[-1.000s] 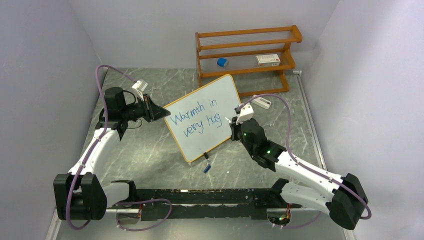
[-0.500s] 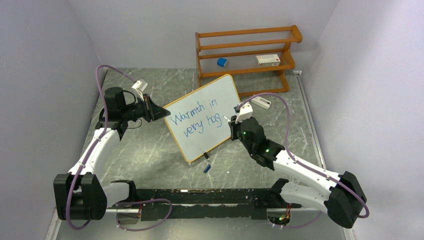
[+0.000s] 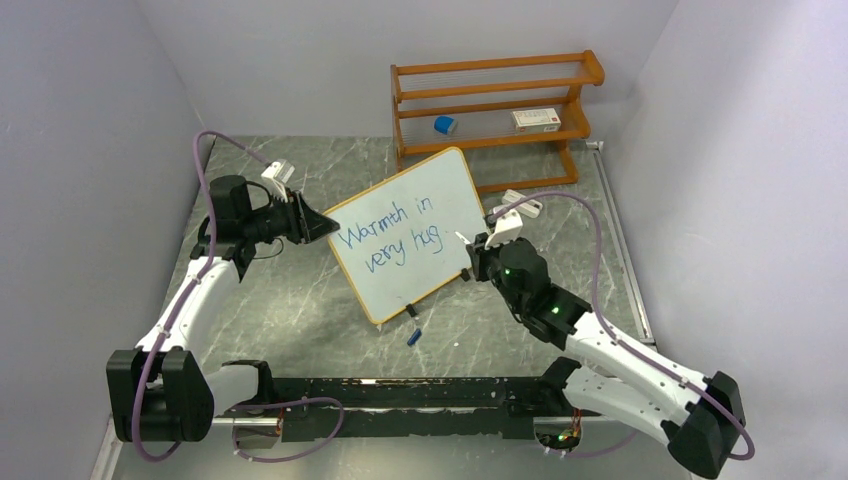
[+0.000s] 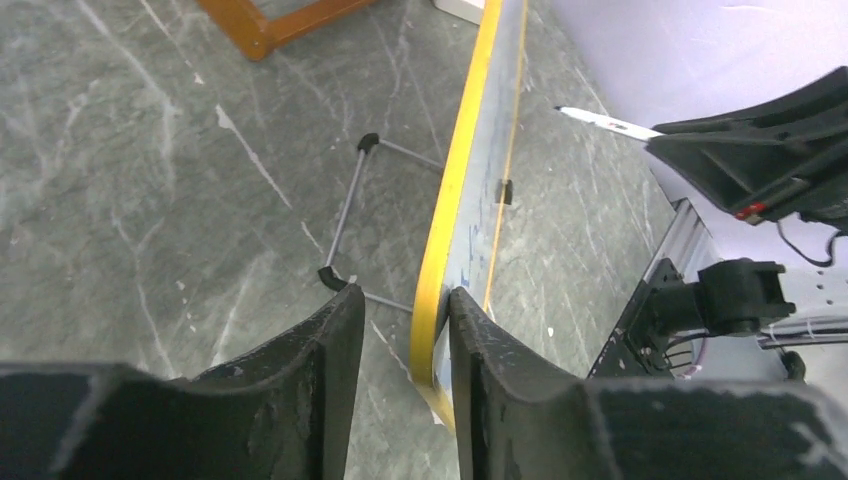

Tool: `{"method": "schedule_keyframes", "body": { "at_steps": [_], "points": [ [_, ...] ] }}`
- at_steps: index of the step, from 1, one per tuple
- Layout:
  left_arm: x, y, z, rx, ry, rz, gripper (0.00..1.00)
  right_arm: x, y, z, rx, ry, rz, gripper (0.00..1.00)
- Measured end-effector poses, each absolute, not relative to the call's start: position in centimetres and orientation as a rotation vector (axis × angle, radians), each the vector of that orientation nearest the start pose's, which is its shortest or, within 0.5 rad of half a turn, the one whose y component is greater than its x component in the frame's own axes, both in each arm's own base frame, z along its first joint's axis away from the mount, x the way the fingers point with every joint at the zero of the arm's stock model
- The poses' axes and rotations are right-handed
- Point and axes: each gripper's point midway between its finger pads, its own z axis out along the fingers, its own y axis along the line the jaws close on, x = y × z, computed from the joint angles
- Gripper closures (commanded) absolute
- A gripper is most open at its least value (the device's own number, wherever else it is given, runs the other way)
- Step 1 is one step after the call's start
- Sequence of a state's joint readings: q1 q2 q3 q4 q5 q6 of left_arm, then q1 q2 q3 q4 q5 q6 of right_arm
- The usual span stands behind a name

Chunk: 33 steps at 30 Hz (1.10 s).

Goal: Write a sentence on the whiteboard
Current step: Put down the whiteboard on the whiteboard stand, then pick up the pen cap from the center of the board.

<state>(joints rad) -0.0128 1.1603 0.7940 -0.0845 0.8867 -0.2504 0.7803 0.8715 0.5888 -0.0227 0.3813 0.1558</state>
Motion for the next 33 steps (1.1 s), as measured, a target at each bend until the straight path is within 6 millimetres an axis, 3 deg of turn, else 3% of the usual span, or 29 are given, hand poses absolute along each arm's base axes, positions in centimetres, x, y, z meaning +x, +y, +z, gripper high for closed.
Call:
{"method": "schedule_keyframes", "body": {
  "at_steps": [11, 16, 22, 27, 33],
  "points": [
    [30.3, -13.1, 21.1, 0.244, 2.012, -0.929, 0.46, 25.9, 16.9, 21.8, -0.292, 1.808, 0.296, 1.00],
    [30.2, -12.2, 23.1, 0.219, 1.994, -0.835, 0.37, 25.6, 16.6, 22.6, -0.288, 1.800, 0.299, 1.00],
    [29.3, -12.0, 26.6, 0.242, 1.944, -0.731, 0.34, 25.0, 16.1, 24.4, -0.281, 1.762, 0.322, 1.00],
    [27.1, -14.8, 27.6, 0.335, 1.951, -0.720, 0.30, 24.4, 15.8, 26.3, -0.276, 1.717, 0.350, 1.00],
    [23.5, -19.8, 25.1, 0.487, 2.055, -0.723, 0.33, 23.5, 15.2, 27.9, -0.273, 1.666, 0.383, 1.00]
  ]
}}
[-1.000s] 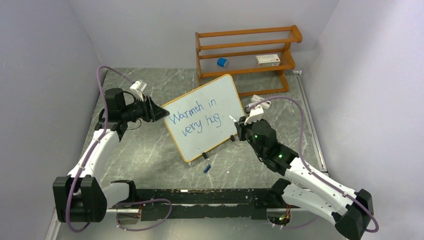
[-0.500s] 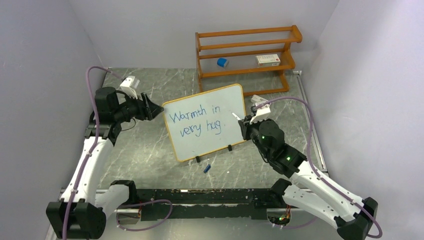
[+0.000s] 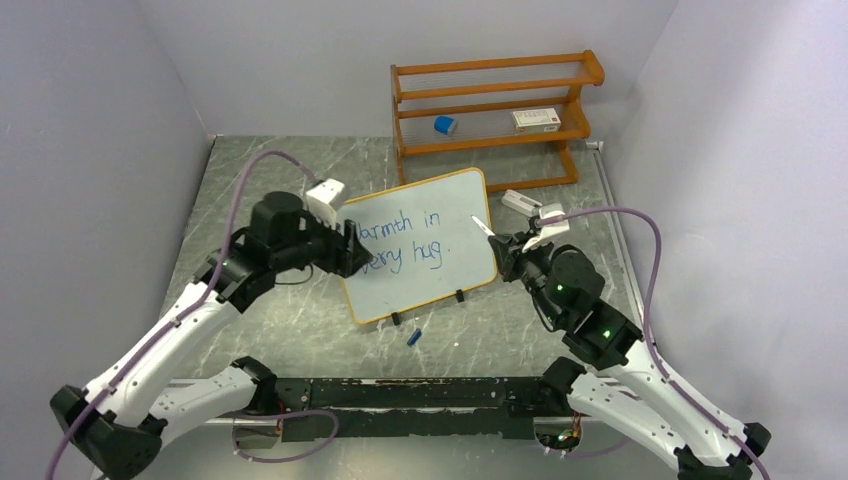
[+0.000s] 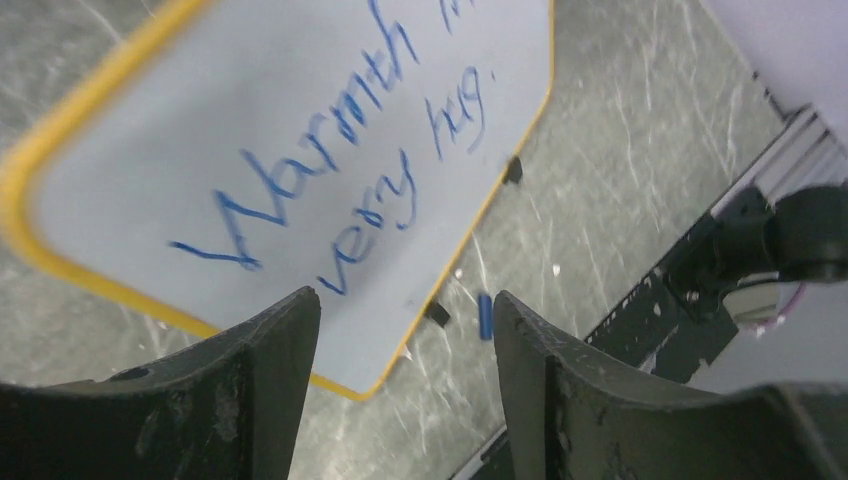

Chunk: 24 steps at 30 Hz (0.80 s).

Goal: Write a sentence on the whiteboard
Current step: Pick up the pen cap from the center of the board.

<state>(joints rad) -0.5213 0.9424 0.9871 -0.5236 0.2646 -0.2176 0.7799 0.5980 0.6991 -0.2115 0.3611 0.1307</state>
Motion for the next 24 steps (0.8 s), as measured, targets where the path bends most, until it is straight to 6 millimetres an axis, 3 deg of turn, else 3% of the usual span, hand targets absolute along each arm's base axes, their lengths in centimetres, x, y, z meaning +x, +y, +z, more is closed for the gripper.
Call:
{"method": "schedule_keyframes", "body": {
  "at_steps": [1, 2, 9, 13, 18, 24],
  "points": [
    [23.4, -19.8, 24.8, 0.480, 2.068, -0.710, 0.34, 23.3, 15.0, 28.2, -0.271, 1.660, 0.385, 1.00],
    [22.3, -21.3, 24.1, 0.529, 2.090, -0.714, 0.35, 23.2, 14.9, 28.5, -0.269, 1.654, 0.386, 1.00],
    [16.7, -26.5, 21.4, 0.701, 2.169, -0.664, 0.42, 22.5, 13.8, 29.4, -0.251, 1.628, 0.382, 1.00],
    [14.5, -28.9, 19.7, 0.771, 2.205, -0.599, 0.50, 22.2, 13.2, 30.0, -0.233, 1.607, 0.379, 1.00],
    [13.7, -30.3, 16.2, 0.800, 2.286, -0.497, 0.59, 21.9, 12.6, 30.6, -0.212, 1.587, 0.379, 1.00],
    [14.0, -31.0, 12.3, 0.821, 2.370, -0.390, 0.61, 21.7, 12.1, 30.8, -0.196, 1.579, 0.373, 1.00]
  ]
}}
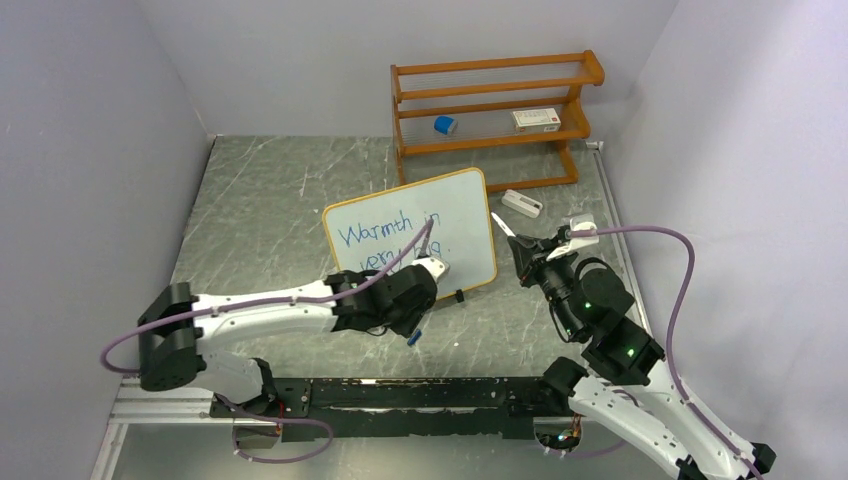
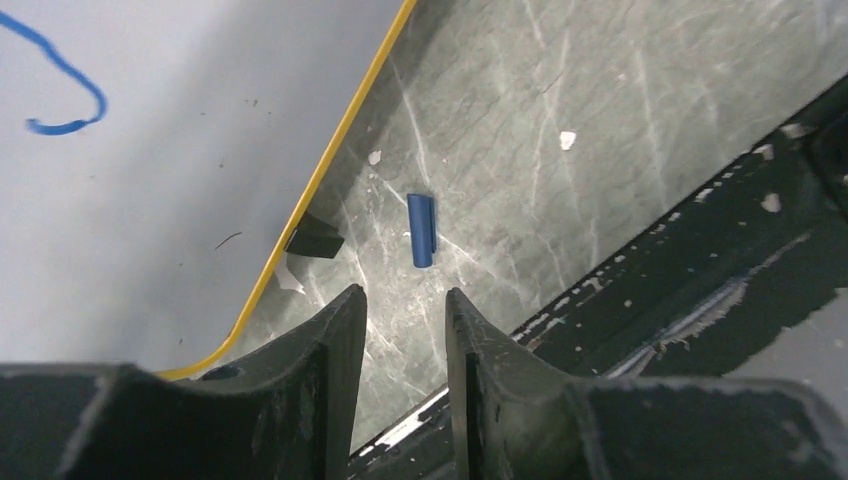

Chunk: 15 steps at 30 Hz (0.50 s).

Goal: Write a sentence on the whiteboard
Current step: Pick up the pen cap from the center of the board.

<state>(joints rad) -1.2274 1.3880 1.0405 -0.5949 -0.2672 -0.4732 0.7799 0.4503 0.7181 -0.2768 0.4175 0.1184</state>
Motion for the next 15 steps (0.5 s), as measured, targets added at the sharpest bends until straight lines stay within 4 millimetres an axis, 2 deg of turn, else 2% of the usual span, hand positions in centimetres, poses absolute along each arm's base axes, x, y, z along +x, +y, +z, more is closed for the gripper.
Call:
{"method": "schedule_keyframes", "body": {
  "at_steps": [6, 15],
  "points": [
    [14.3, -31.8, 8.7, 0.877, 2.442, -0.282, 0.61, 21.7, 11.8, 30.5, -0.195, 1.590, 0.360, 1.00],
    [14.2, -32.0, 6.7, 0.905, 2.490, -0.245, 0.61, 21.4, 11.4, 30.7, -0.181, 1.580, 0.357, 1.00]
  ]
}}
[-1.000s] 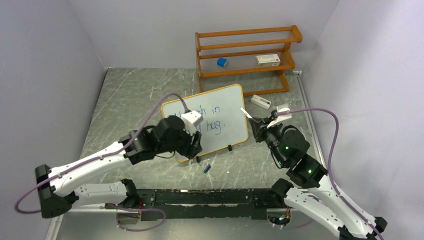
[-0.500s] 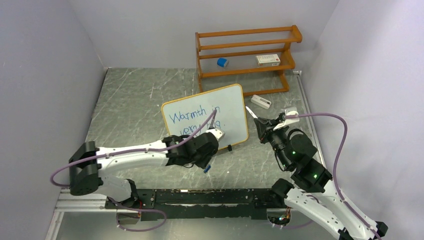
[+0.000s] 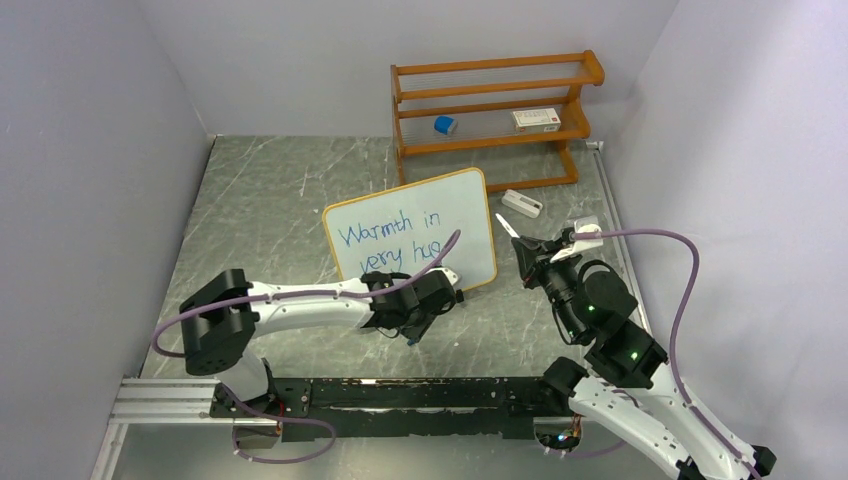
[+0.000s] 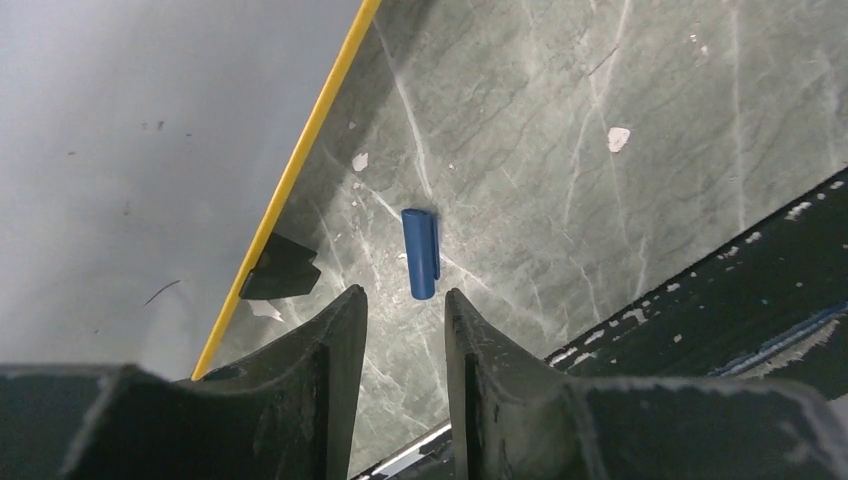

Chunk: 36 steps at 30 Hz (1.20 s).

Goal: Write a sentence on the whiteboard
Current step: Pick up the pen cap from the center of the board.

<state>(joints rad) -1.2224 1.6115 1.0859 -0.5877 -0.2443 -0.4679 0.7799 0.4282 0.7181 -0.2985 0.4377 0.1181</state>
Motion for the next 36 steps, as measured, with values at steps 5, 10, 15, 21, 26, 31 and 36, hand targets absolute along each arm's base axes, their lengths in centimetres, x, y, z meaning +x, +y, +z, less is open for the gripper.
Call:
{"method": "schedule_keyframes", "body": {
  "at_steps": [5, 10, 15, 21, 26, 31, 36],
  "points": [
    [14.3, -31.9, 4.9, 0.921, 2.542, -0.231, 0.61, 21.4, 11.4, 30.7, -0.181, 1.580, 0.357, 1.00],
    [14.3, -32.1, 4.0, 0.941, 2.570, -0.246, 0.61, 21.4, 11.4, 30.7, -0.181, 1.580, 0.357, 1.00],
    [14.0, -32.8, 3.4, 0.972, 2.588, -0.262, 0.61, 21.4, 11.4, 30.7, -0.181, 1.581, 0.357, 1.00],
    [14.1, -32.6, 2.7, 0.982, 2.606, -0.238, 0.61, 21.4, 11.4, 30.7, -0.181, 1.580, 0.357, 1.00],
    [14.1, -32.3, 1.6, 0.992, 2.632, -0.210, 0.63, 21.4, 11.4, 30.7, -0.181, 1.580, 0.357, 1.00],
    [14.1, -32.4, 1.3, 1.007, 2.640, -0.205, 0.71, 21.4, 11.3, 30.8, -0.181, 1.578, 0.358, 1.00],
    [14.3, -32.4, 1.2, 1.004, 2.643, -0.203, 0.84, 21.4, 11.3, 30.8, -0.182, 1.578, 0.356, 1.00]
  ]
}}
